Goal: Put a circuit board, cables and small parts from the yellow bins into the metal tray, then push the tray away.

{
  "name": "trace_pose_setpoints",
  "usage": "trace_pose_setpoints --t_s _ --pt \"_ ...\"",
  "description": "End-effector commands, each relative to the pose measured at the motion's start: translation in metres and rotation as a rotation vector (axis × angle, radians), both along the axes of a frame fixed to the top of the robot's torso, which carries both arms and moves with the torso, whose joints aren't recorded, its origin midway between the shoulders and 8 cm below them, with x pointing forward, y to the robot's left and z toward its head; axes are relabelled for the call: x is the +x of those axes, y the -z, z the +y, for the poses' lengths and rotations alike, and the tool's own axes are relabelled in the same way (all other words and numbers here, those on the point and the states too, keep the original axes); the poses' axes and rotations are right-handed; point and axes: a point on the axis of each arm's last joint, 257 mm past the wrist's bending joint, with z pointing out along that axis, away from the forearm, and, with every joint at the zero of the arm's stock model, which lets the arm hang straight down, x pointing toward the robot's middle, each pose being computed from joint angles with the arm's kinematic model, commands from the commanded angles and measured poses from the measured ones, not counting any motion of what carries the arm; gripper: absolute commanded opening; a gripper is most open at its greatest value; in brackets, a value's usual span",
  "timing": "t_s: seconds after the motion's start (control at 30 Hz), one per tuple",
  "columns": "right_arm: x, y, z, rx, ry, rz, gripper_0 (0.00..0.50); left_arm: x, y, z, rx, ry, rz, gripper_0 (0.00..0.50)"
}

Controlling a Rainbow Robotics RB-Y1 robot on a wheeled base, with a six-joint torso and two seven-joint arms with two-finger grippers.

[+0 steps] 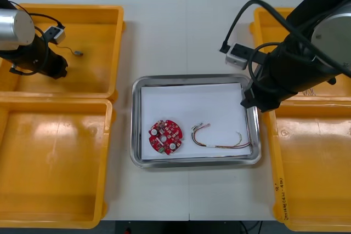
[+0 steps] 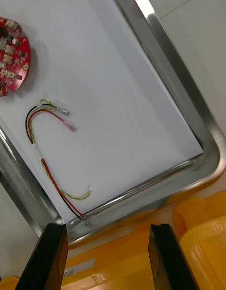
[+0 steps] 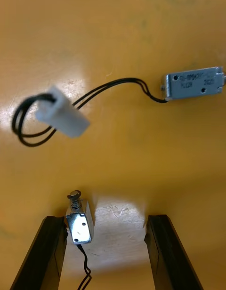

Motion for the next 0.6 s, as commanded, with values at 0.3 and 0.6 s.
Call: trace_pose_setpoints --t_s 0.3,0.6 --pt "0.039 -0.053 -0.058 0.108 0.413 -0.088 0.5 0.016 -0.019 -0.015 0.002 0.06 -0.041 0.5" --pt "0.063 -0.073 -0.106 0.194 0.635 -0.069 0.5 0.015 -0.018 -0.015 -0.021 0.053 -0.042 0.0"
